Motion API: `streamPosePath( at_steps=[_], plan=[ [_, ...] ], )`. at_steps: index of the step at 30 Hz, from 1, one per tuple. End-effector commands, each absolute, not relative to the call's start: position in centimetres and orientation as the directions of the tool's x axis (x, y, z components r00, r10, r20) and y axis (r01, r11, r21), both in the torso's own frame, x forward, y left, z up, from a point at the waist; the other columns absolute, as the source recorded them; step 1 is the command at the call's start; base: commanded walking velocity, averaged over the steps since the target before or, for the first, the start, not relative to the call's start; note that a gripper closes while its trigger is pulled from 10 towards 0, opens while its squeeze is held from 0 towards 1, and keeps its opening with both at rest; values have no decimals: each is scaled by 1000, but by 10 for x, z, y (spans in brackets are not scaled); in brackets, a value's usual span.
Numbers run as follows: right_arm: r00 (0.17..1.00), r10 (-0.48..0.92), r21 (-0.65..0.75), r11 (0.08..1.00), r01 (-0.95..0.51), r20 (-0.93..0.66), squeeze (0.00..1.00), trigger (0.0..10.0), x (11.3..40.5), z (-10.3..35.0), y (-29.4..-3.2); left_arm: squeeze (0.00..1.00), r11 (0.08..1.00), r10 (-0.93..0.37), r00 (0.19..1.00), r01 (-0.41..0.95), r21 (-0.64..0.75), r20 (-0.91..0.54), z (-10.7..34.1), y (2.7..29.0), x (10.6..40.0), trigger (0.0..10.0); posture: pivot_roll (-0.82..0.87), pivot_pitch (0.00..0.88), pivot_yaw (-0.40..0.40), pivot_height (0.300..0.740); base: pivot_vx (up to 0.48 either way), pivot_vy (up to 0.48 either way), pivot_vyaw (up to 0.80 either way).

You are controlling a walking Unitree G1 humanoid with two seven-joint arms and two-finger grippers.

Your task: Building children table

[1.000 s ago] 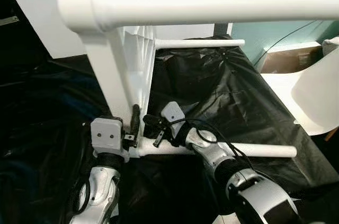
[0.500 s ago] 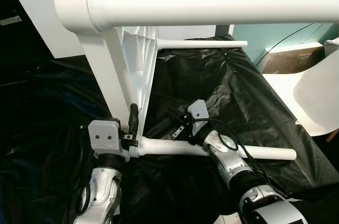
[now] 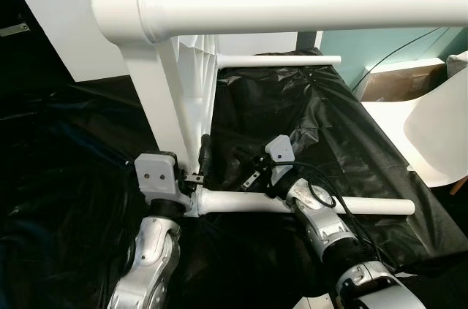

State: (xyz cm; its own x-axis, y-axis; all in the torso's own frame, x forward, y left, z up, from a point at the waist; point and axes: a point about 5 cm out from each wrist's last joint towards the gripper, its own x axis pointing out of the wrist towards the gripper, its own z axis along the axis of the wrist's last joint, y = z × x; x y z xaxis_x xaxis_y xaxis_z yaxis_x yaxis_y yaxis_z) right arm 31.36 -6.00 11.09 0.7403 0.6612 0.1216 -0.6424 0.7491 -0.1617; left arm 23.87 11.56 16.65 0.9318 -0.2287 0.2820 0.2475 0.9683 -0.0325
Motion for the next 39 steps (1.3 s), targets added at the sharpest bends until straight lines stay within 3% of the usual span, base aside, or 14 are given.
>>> streamPosePath(
  at_steps=[1, 14, 15, 16, 17, 39],
  plan=[
    [739, 664, -155, 747, -647, 117, 0, 10000, 312, 111, -57, 0, 899, -432, 871, 435, 43, 235, 160, 98, 240, 10000, -27, 0, 65, 740, 0, 0, 0],
    [737, 665, -155, 746, -647, 125, 0, 10000, 309, 118, -54, 0, 928, -373, 909, 359, 103, 186, 149, 93, 252, 9765, -40, 0, 60, 740, 0, 0, 0],
    [737, 664, -154, 747, -647, 127, 0, 10000, 308, 119, -54, 0, 931, -361, 915, 345, 117, 178, 147, 93, 254, 8392, -41, 0, 60, 740, 0, 0, 0],
    [737, 664, -154, 747, -647, 127, 0, 10000, 308, 119, -54, 0, 931, -361, 915, 345, 117, 178, 147, 93, 254, 8392, -41, 0, 60, 740, 0, 0, 0],
    [737, 664, -153, 747, -647, 129, 0, 10000, 308, 120, -54, 0, 936, -349, 920, 333, 117, 177, 146, 93, 255, 0, -43, 0, 62, 740, 0, 0, 0],
    [738, 659, -138, 752, -645, 142, 0, 10000, 305, 127, -52, 0, 987, -150, 970, 137, 80, 191, 139, 116, 265, 0, -45, 0, 72, 740, 0, 0, 0]
  ],
)
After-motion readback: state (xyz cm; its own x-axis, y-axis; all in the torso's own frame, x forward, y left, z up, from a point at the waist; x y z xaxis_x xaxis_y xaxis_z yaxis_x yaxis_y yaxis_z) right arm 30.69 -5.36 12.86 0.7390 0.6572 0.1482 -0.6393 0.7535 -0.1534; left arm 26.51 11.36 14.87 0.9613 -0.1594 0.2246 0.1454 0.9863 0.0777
